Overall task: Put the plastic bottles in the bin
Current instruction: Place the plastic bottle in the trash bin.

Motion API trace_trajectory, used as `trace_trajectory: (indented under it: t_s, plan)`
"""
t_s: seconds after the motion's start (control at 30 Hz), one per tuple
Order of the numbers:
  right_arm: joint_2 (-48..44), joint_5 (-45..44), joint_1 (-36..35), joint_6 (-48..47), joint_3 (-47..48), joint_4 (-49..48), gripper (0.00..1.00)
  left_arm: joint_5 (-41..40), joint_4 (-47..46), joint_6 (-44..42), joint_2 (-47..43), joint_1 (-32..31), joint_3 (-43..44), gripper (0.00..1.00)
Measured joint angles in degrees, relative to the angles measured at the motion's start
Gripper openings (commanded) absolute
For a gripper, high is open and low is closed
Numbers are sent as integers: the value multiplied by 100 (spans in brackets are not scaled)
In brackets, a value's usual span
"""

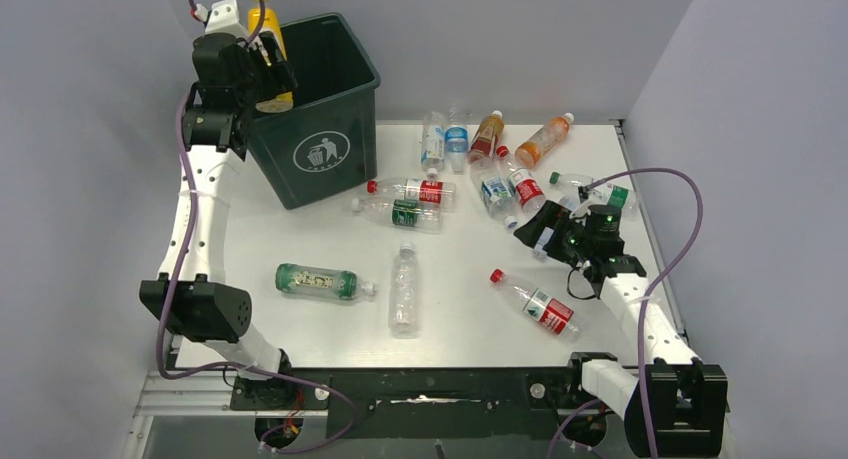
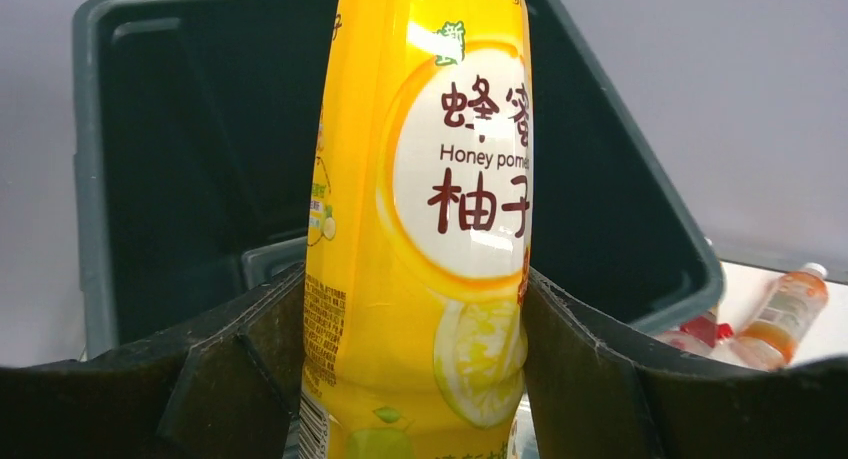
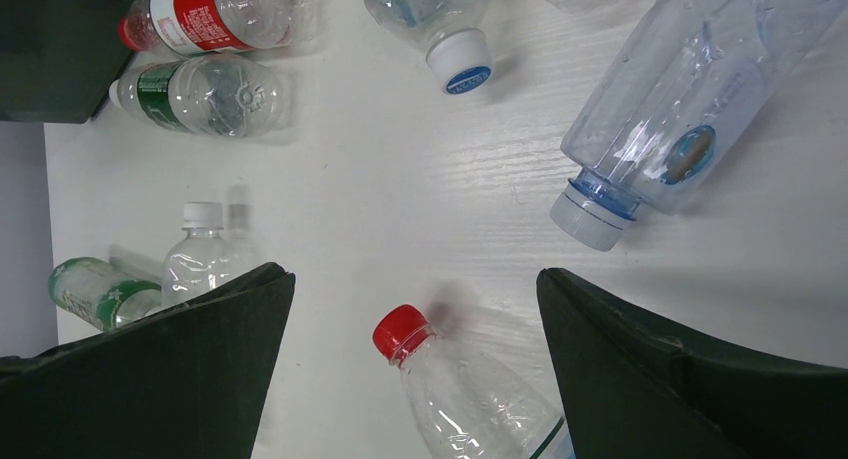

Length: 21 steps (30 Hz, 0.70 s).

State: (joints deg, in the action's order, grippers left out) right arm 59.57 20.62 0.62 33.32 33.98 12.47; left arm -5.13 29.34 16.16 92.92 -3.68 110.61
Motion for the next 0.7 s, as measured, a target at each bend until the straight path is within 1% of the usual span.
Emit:
trace_trajectory:
  t_s: [0.13, 0.47, 0.57, 0.7]
  plan:
    - [66, -2, -35, 0, 0, -11, 98, 2, 0, -37, 133, 184, -22, 69]
    - [345, 2, -190, 4, 0, -138, 98, -2, -13, -105, 479, 404, 94, 73]
    - [409, 4, -262, 4, 0, -173, 98, -9, 15, -116, 579, 463, 98, 81]
    - [483, 11, -339, 4, 17, -199, 98, -20, 105, -127, 693, 498, 208, 83]
